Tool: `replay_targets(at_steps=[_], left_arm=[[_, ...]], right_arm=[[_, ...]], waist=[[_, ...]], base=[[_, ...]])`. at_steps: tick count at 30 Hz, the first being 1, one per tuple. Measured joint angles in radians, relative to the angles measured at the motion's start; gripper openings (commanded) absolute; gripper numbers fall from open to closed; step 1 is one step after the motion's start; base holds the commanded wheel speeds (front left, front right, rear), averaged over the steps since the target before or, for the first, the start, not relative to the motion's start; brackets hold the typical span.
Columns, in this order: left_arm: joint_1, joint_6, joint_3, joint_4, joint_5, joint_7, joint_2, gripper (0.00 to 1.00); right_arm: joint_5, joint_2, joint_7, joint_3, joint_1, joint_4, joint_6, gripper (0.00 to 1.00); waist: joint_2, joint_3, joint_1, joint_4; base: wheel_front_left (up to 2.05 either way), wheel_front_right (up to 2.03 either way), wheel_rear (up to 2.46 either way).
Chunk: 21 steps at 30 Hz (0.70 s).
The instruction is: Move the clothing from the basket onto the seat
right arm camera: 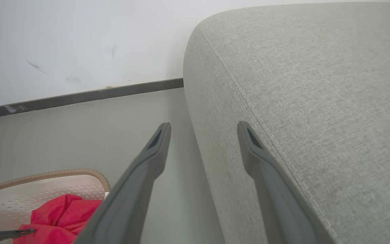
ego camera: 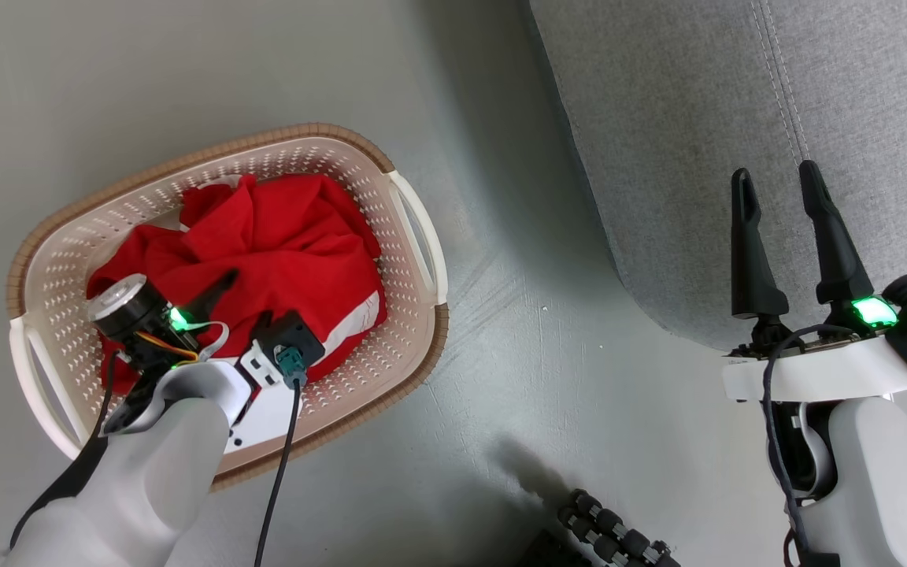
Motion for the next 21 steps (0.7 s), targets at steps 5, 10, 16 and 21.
replay_targets(at_steps=[5, 10, 16, 21], left_arm=[[-0.02, 0.023, -0.014, 0.013, 0.025, 0.017, -0.001, 1.0], [-0.035, 0.045, -0.023, 0.026, 0.042, 0.034, -0.014, 1.0], [-0.036, 0.057, -0.021, 0.043, 0.04, 0.042, -0.031, 0.0], [-0.04, 0.074, -0.02, 0.041, 0.039, 0.031, -0.042, 0.0]], right_arm=[[0.007, 0.0, -0.002, 0.011, -0.01, 0.016, 0.0, 1.0], [0.01, 0.0, -0.004, 0.019, -0.035, 0.025, 0.0, 1.0], [0.012, 0.0, -0.007, 0.019, -0.041, 0.04, 0.0, 1.0], [0.012, 0.0, -0.008, 0.016, -0.049, 0.059, 0.0, 1.0]], waist=[[0.0, 0.016, -0.0001, -0.007], [0.0, 0.027, 0.0, -0.01], [0.0, 0.03, 0.0, -0.01], [0.0, 0.024, 0.0, -0.007]], base=[[0.0, 0.0, 0.0], [0.0, 0.0, 0.0], [0.0, 0.0, 0.0], [0.0, 0.0, 0.0]])
